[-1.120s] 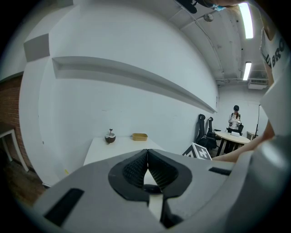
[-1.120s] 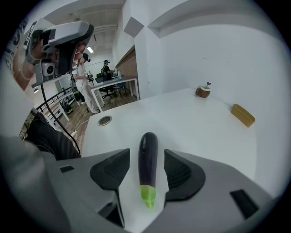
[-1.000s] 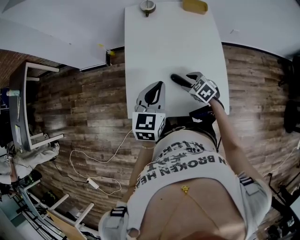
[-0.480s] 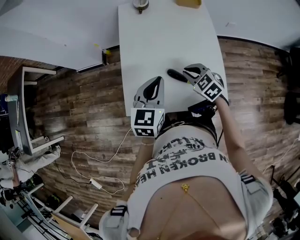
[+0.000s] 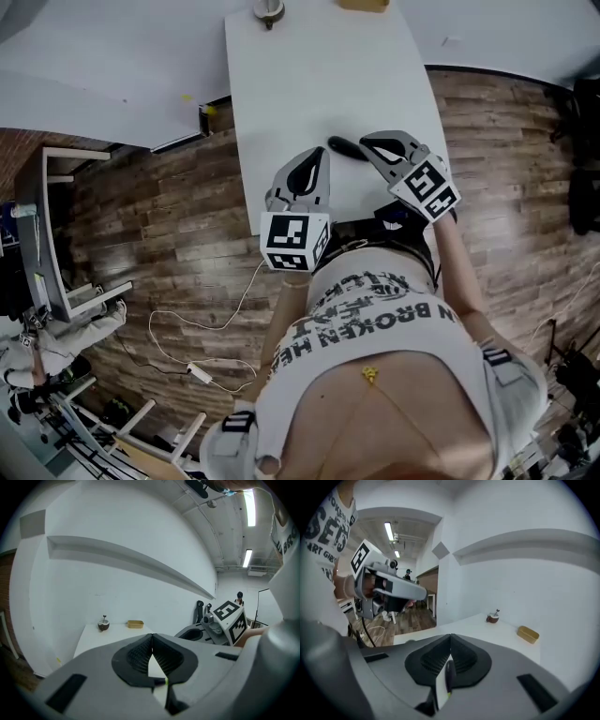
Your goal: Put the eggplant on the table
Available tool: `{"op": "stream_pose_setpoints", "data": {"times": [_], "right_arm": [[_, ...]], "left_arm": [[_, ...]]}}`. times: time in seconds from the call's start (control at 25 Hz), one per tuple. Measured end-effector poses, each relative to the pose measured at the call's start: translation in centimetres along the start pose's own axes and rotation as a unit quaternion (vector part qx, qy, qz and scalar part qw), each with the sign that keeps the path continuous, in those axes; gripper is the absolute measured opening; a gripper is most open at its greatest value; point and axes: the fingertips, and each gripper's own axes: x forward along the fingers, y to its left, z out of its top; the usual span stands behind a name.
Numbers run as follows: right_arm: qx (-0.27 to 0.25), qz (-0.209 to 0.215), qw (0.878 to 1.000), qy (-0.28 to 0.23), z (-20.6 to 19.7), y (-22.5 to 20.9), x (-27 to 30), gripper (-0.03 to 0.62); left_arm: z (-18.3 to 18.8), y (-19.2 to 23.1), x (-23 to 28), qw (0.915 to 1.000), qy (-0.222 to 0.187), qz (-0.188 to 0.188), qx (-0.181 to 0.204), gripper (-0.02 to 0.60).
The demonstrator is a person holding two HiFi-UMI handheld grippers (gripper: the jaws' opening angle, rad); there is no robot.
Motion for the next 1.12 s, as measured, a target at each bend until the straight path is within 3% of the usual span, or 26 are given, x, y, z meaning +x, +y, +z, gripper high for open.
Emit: {"op": "stream_pose_setpoints", "data": {"times": [0.32,0.64,1.12], "right_arm": [[0.014,-0.030,0.993,-0.115,6.4,-0.4,-3.7,0.008],[0.002,-0.038,0.984,-0.175,11.0,0.5,-6.1,0.008],[0.011,-0.041,0.982,-0.181,11.7,0.9,-6.9,0.008]], "left_arm": [[3.1,-1.3,0.6,0.9990,-0.035,-0.022,0.017,0.006],[5.8,-2.1,-0.1,0.9969,-0.068,-0.032,0.025,0.006],[6.0,-2.4,-0.6,0.9965,-0.070,-0.039,0.023,0.006]]}}
